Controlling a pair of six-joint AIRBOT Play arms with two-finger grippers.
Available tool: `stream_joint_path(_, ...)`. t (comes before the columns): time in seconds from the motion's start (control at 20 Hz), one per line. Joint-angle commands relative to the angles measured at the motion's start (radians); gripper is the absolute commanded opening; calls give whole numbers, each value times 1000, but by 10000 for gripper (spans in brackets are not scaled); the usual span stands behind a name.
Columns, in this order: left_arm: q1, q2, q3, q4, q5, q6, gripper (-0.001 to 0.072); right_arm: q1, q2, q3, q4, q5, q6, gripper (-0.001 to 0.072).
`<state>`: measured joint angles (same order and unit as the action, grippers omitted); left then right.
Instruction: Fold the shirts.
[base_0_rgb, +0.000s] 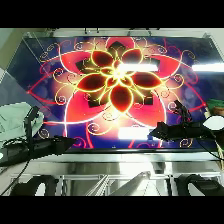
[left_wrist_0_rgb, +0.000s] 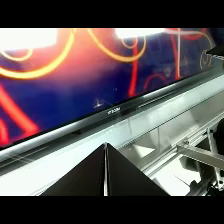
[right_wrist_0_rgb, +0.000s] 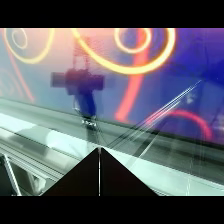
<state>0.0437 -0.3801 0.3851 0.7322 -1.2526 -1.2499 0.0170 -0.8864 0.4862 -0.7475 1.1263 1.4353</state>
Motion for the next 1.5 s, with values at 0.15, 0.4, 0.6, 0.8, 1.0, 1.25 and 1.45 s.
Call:
stream_joint_path(0.15,77,-23,186,292,33,-93,4,1,1,0,1,-1,1,10)
stream_joint_path(0.4,475,-368,643,788,51,-115,716,1,1,0,1,-1,0,10)
stream_joint_path(0.6,701,-653,716,814,49,-112,715,1,1,0,1,-1,0,10)
stream_joint_path(0.8,729,-884,671,883,94,-93,716,1,1,0,1,-1,1,11)
stream_joint_path(1.0,712,-1071,737,855,93,-93,706,1,1,0,1,-20,0,11)
stream_joint_path(1.25,678,-1253,821,863,88,-78,680,1,1,0,1,-28,0,10)
stream_joint_path(1.45,629,-1309,964,826,-29,-72,21,1,1,0,1,-30,0,10)
